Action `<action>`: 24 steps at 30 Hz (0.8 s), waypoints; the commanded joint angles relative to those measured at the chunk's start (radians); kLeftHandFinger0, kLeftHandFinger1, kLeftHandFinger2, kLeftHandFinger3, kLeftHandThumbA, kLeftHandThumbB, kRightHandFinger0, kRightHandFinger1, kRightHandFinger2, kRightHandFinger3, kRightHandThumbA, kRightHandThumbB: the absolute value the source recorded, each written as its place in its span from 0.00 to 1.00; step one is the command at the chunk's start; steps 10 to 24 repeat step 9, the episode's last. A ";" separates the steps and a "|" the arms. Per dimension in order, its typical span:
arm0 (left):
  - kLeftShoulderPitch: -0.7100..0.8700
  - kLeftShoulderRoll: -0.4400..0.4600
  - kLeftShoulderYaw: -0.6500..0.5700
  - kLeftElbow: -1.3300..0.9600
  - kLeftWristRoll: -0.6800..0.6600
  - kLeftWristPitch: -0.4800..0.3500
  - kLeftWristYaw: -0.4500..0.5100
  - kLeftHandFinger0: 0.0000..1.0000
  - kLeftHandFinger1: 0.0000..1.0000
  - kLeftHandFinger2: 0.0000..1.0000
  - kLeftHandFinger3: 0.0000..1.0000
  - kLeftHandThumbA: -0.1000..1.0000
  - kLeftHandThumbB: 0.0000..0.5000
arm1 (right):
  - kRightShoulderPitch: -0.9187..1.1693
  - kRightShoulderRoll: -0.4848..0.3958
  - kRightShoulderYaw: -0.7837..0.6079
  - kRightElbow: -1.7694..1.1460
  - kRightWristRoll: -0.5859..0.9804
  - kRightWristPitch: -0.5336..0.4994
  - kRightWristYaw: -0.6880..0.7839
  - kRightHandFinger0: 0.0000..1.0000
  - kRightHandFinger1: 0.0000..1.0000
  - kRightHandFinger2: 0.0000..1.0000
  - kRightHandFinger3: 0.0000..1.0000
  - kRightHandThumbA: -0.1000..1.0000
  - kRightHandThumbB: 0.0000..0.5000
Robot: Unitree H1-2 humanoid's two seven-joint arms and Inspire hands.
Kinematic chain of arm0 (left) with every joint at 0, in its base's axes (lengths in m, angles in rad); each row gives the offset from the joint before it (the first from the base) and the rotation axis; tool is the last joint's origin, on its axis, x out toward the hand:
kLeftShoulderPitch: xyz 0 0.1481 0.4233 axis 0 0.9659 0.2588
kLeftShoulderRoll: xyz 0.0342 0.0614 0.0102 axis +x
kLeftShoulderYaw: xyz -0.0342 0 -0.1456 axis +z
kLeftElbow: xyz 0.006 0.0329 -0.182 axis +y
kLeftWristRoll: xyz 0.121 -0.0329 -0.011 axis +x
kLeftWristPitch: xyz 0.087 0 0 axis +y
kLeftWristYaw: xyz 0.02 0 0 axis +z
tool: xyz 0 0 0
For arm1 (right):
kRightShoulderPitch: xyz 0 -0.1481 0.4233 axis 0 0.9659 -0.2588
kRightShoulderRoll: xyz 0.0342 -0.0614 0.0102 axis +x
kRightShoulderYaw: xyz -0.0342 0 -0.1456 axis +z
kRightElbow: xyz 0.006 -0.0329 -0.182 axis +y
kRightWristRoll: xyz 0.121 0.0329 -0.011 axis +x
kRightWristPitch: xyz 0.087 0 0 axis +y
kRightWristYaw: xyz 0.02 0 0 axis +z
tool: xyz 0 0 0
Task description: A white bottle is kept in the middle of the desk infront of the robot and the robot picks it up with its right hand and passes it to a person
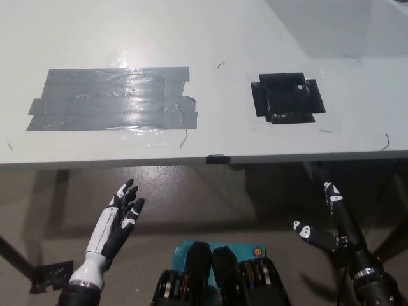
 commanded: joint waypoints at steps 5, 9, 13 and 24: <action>-0.008 0.014 -0.002 -0.022 0.003 -0.040 -0.005 1.00 1.00 1.00 1.00 0.85 0.10 | -0.012 -0.006 0.002 -0.001 -0.001 -0.065 0.022 1.00 1.00 1.00 1.00 0.79 0.43; -0.003 0.016 -0.002 -0.028 0.005 -0.030 -0.006 1.00 1.00 1.00 1.00 0.86 0.10 | -0.011 -0.006 0.006 -0.003 -0.010 -0.062 0.023 1.00 1.00 1.00 1.00 0.79 0.44; -0.003 0.016 -0.002 -0.028 0.005 -0.030 -0.006 1.00 1.00 1.00 1.00 0.86 0.10 | -0.011 -0.006 0.006 -0.003 -0.010 -0.062 0.023 1.00 1.00 1.00 1.00 0.79 0.44; -0.003 0.016 -0.002 -0.028 0.005 -0.030 -0.006 1.00 1.00 1.00 1.00 0.86 0.10 | -0.011 -0.006 0.006 -0.003 -0.010 -0.062 0.023 1.00 1.00 1.00 1.00 0.79 0.44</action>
